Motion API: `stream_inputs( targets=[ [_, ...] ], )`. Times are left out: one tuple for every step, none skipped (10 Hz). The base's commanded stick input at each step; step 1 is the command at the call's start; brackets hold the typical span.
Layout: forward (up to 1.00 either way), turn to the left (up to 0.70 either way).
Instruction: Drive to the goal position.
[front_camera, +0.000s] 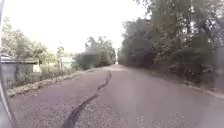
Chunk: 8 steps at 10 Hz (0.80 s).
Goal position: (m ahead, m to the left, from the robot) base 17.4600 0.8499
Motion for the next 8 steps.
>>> stream_inputs(
  targets=[
    [0.7,-0.01],
    [0.7,0.0],
    [0.7,0.0],
    [0.7,0.0],
    [0.7,0.0],
    [0.7,0.0],
    [0.7,0.0],
    [0.7,0.0]
  ],
)
